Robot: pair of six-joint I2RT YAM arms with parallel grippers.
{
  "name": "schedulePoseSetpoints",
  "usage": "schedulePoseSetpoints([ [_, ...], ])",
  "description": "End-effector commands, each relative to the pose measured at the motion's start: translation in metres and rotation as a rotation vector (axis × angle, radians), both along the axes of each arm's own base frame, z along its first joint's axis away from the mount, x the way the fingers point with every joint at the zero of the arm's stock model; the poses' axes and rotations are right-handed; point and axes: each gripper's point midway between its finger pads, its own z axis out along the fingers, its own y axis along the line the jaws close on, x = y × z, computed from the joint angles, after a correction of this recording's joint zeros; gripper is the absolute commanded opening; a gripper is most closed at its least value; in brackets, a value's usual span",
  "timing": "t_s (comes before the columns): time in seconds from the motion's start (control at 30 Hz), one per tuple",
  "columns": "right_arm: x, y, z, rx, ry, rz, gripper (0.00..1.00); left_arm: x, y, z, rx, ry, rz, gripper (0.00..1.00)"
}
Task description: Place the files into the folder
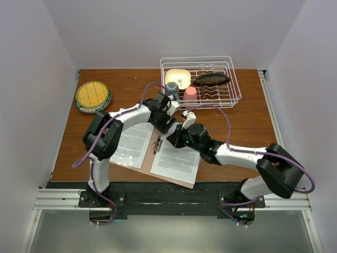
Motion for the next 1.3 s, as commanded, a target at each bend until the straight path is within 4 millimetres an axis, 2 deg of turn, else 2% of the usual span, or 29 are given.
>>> schedulePoseSetpoints([
  [0.0, 0.000, -0.018, 0.022, 0.021, -0.086, -0.053, 0.00, -0.020, 0.005, -0.020, 0.036, 0.078, 0.009, 0.76],
  [0.03, -0.005, -0.033, 0.006, -0.026, -0.053, -0.089, 0.00, -0.020, 0.006, -0.020, 0.036, 0.078, 0.007, 0.76],
  [0.07, -0.002, -0.047, 0.019, -0.013, -0.077, -0.159, 0.00, -0.021, 0.006, -0.021, 0.036, 0.079, 0.004, 0.75],
  [0.13, -0.010, -0.061, 0.012, -0.029, -0.062, -0.188, 0.07, -0.022, 0.007, -0.021, 0.039, 0.079, 0.005, 0.75],
  [0.2, -0.013, -0.064, 0.015, -0.032, -0.074, -0.179, 0.08, -0.021, 0.007, -0.022, 0.040, 0.075, 0.003, 0.75],
  [0.27, -0.010, -0.079, 0.005, -0.131, -0.035, -0.243, 0.06, -0.021, 0.006, -0.021, 0.037, 0.077, 0.005, 0.75],
  [0.3, -0.002, -0.099, 0.002, -0.185, -0.035, -0.353, 0.06, -0.022, 0.006, -0.021, 0.038, 0.082, 0.002, 0.74],
  [0.43, -0.015, -0.143, -0.026, -0.316, 0.087, -0.532, 0.08, -0.020, 0.005, -0.017, 0.028, 0.074, 0.003, 0.73],
  [0.47, -0.019, -0.150, -0.033, -0.332, 0.118, -0.560, 0.12, -0.021, 0.004, -0.017, 0.028, 0.074, -0.002, 0.73],
  [0.53, -0.029, -0.162, -0.049, -0.361, 0.176, -0.610, 0.12, -0.021, 0.005, -0.017, 0.029, 0.077, 0.001, 0.73],
  [0.67, -0.037, -0.157, -0.064, -0.320, 0.219, -0.580, 0.17, -0.023, 0.005, -0.018, 0.032, 0.079, 0.000, 0.73],
  [0.97, -0.037, -0.143, -0.090, -0.357, 0.276, -0.543, 0.16, -0.022, 0.005, -0.014, 0.025, 0.076, 0.002, 0.72],
  [1.17, -0.034, -0.141, -0.084, -0.368, 0.267, -0.536, 0.26, -0.023, 0.005, -0.012, 0.016, 0.071, -0.001, 0.72],
  [1.27, -0.033, -0.146, -0.075, -0.371, 0.250, -0.552, 0.27, -0.024, 0.005, -0.012, 0.016, 0.071, -0.002, 0.72],
])
